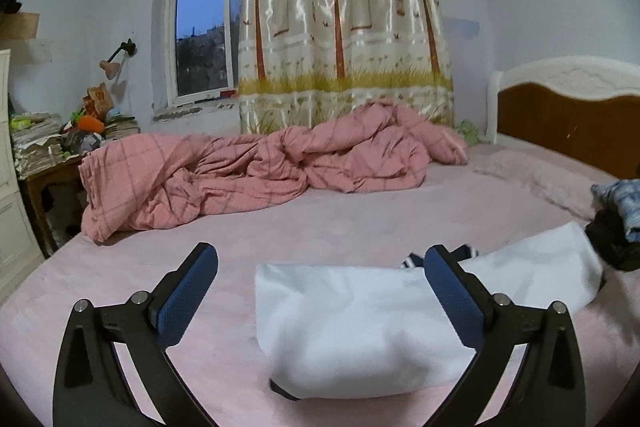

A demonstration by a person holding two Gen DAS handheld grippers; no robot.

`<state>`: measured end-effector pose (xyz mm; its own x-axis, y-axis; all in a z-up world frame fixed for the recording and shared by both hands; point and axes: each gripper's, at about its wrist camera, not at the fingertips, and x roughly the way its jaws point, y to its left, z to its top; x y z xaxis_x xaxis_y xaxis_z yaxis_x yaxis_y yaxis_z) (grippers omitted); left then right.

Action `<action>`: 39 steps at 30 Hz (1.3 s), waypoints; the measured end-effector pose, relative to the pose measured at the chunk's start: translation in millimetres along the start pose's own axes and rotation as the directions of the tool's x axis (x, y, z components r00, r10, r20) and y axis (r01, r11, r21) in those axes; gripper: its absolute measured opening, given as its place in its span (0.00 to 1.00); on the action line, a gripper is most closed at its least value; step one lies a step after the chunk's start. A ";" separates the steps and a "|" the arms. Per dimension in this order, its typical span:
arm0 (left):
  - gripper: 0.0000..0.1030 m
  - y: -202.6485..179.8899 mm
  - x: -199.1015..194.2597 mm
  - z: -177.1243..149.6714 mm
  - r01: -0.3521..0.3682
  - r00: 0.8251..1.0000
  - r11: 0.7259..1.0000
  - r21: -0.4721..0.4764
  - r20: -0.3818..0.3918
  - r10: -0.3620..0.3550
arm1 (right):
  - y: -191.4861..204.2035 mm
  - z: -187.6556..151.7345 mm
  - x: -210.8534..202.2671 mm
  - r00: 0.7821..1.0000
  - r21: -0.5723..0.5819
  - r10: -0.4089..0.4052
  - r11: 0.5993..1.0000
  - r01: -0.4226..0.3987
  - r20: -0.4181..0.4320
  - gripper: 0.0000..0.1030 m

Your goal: Fold large clothes

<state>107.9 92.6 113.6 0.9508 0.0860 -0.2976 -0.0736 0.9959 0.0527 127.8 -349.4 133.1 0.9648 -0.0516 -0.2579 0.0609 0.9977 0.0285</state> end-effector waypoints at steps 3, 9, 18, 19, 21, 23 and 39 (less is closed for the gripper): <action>1.00 -3.4 -7.6 -2.6 0.014 1.000 1.000 -0.013 0.028 -0.013 | -2.4 -11.5 -10.0 1.000 0.000 -0.018 1.000 0.018 -0.012 1.00; 1.00 -10.0 -9.9 -21.2 -0.028 0.999 0.999 -0.035 0.036 0.029 | -11.7 -42.3 -10.7 0.995 0.016 0.018 1.000 -0.017 -0.102 0.95; 1.00 -13.1 4.2 -59.5 -0.020 1.000 0.990 -0.137 -0.024 0.017 | -29.8 -119.7 48.3 0.930 -0.022 -0.005 1.000 -0.003 -0.368 0.52; 1.00 -14.5 4.3 -61.2 -0.006 1.000 0.990 -0.140 -0.024 0.003 | -36.0 -126.1 57.8 0.916 0.008 0.008 1.000 -0.006 -0.401 0.50; 1.00 -17.4 4.8 -64.5 0.017 1.000 0.991 -0.135 -0.019 -0.020 | -43.7 -133.8 69.6 0.898 0.060 0.047 0.998 -0.023 -0.437 0.49; 1.00 -21.7 5.6 -68.5 0.025 1.000 0.992 -0.125 -0.016 -0.027 | -50.8 -138.8 81.8 0.882 0.106 0.069 0.994 -0.021 -0.466 0.47; 1.00 -21.5 18.3 -92.7 0.009 0.997 0.995 -0.103 -0.078 -0.017 | -35.7 -166.0 94.4 0.839 0.081 -0.023 0.994 0.080 -0.544 0.07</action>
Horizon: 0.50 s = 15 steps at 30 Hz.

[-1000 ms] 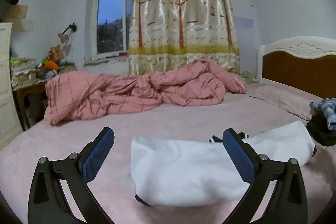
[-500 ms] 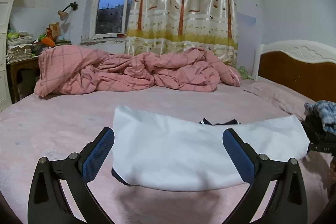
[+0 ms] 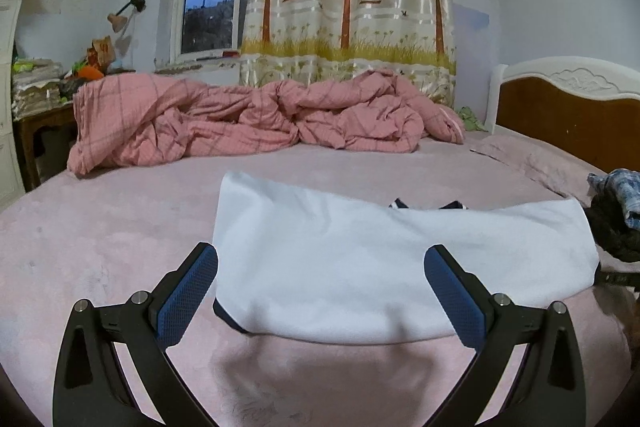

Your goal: Fold large clothes

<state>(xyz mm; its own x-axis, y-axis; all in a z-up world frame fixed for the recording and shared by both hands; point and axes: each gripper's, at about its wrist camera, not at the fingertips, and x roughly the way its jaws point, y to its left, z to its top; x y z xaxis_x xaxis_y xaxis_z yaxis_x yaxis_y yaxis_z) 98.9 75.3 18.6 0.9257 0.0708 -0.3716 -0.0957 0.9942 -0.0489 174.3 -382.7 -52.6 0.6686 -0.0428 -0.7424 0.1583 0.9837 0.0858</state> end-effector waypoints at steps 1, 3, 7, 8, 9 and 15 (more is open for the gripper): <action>1.00 2.4 0.3 -2.0 0.005 1.000 1.000 -0.003 0.001 -0.005 | 2.0 0.4 -4.1 1.000 -0.016 -0.005 1.000 0.005 0.017 0.07; 1.00 5.2 -0.3 -5.2 0.001 1.000 1.000 0.003 0.011 -0.001 | 3.8 -2.2 -8.6 0.999 -0.025 -0.020 0.999 0.021 0.036 0.08; 1.00 5.1 -0.6 -4.1 -0.021 1.000 0.999 0.036 0.020 0.020 | 3.9 -3.5 -28.6 0.994 -0.022 -0.044 0.999 0.046 0.099 0.11; 1.00 4.7 0.7 -2.7 -0.030 0.999 0.999 0.044 0.018 0.029 | 5.3 -3.1 -36.0 0.990 -0.026 -0.051 0.998 0.054 0.132 0.17; 1.00 3.7 1.7 -2.3 -0.045 0.999 0.998 0.054 0.016 0.044 | 6.6 -2.7 -43.3 0.984 -0.030 -0.062 0.997 0.068 0.167 0.29; 1.00 6.2 28.0 16.7 -0.205 0.979 0.966 0.160 0.028 0.204 | 21.3 8.3 -65.1 0.976 -0.074 0.022 0.997 -0.006 0.215 0.52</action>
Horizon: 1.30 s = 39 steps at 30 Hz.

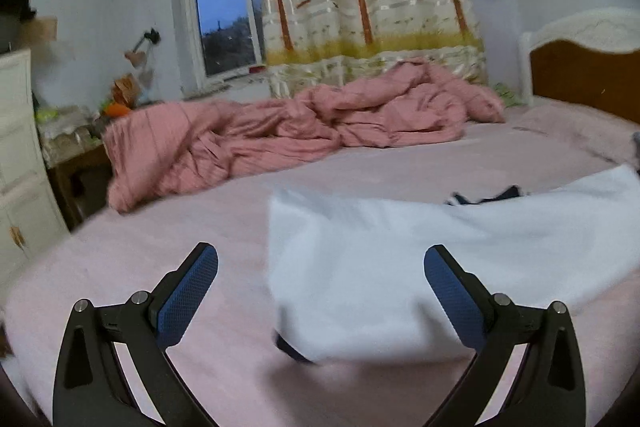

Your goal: Fold large clothes

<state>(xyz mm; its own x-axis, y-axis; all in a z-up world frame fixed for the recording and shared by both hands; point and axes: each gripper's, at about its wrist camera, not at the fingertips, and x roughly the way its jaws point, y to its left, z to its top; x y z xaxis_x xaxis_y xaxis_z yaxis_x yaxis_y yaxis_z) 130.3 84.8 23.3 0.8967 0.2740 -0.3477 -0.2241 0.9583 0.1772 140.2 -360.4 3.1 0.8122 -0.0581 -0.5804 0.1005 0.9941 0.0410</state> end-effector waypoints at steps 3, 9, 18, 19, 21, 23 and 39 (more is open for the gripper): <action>1.00 14.0 25.1 17.5 0.034 0.999 0.999 -0.030 -0.041 -0.035 | 14.0 13.8 -1.5 0.999 -0.026 0.039 0.999 -0.039 0.006 0.62; 0.63 12.7 110.2 49.6 0.189 0.951 0.980 -0.068 -0.237 -0.200 | 55.5 64.6 35.5 0.996 -0.109 0.035 0.993 -0.044 -0.086 0.62; 0.56 10.6 195.4 14.7 0.060 0.858 0.996 -0.059 -0.506 -0.082 | 68.3 90.6 149.3 0.941 -0.108 -0.046 0.994 0.010 -0.335 0.80; 0.57 10.9 198.8 9.3 0.062 0.850 0.996 -0.057 -0.521 -0.083 | 65.9 91.4 155.8 0.941 -0.102 -0.051 0.995 0.018 -0.335 0.82; 0.57 13.5 200.9 0.9 0.047 0.841 0.997 -0.059 -0.537 -0.071 | 60.6 90.1 165.0 0.938 -0.076 -0.041 0.997 0.016 -0.344 0.82; 0.56 21.5 191.5 1.7 0.040 0.855 0.995 -0.095 -0.512 -0.083 | 53.8 88.7 161.1 0.941 -0.043 -0.026 0.999 0.012 -0.336 0.82; 0.40 -40.3 39.4 34.9 0.423 0.850 0.888 -0.178 -0.262 -0.457 | 79.9 75.4 28.5 0.946 0.003 0.272 0.961 -0.276 -0.177 0.82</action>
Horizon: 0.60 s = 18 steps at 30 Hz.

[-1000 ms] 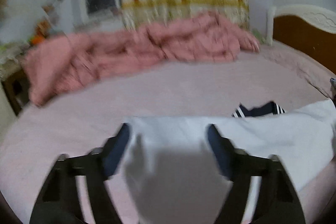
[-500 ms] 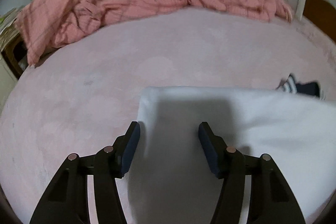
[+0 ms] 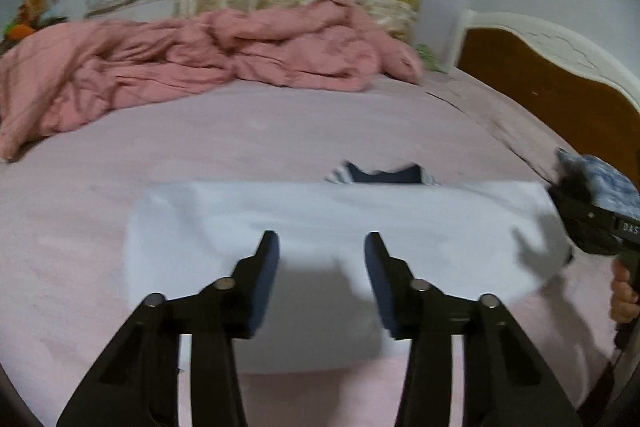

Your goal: Fold large clothes

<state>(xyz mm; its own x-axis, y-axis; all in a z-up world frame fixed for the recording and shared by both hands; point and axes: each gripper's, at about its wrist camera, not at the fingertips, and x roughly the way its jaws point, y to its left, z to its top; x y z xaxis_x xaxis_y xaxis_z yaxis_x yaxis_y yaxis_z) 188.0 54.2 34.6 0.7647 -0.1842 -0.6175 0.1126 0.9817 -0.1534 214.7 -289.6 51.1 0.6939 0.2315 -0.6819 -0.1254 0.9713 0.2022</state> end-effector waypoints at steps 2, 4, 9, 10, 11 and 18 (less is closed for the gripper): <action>0.32 -9.9 2.1 -6.0 0.024 1.000 1.000 0.006 -0.007 -0.024 | 12.2 -7.5 0.0 0.999 -0.020 0.046 0.999 -0.047 -0.023 0.77; 0.30 -18.9 8.2 -12.5 0.062 0.998 0.998 0.004 -0.032 -0.062 | 21.6 -15.2 4.8 0.996 -0.027 0.076 0.997 -0.078 -0.050 0.66; 0.18 -30.5 28.0 -31.7 0.127 0.986 0.991 -0.040 -0.108 -0.130 | 29.6 -34.8 28.3 0.985 -0.015 0.121 0.992 -0.123 -0.123 0.20; 0.18 -31.8 32.2 -35.5 0.135 0.982 0.990 -0.046 -0.124 -0.140 | 30.7 -38.6 32.9 0.985 -0.022 0.118 0.992 -0.121 -0.126 0.17; 0.18 -32.4 36.5 -40.2 0.144 0.979 0.988 -0.055 -0.139 -0.151 | 32.9 -43.0 38.6 0.986 -0.034 0.110 0.993 -0.115 -0.126 0.14; 0.18 -30.4 65.1 -68.4 0.123 0.969 0.989 -0.080 -0.204 -0.137 | 28.5 -71.0 85.3 0.968 0.009 0.093 0.996 -0.093 -0.235 0.07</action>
<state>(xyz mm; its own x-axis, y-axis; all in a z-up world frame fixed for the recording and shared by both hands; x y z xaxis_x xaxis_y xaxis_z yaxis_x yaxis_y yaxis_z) 191.0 9.1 -53.7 0.5962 -0.3230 -0.7350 0.1545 0.9445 -0.2898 220.0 -238.3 -51.2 0.4930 0.3269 -0.8062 -0.1831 0.9449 0.2712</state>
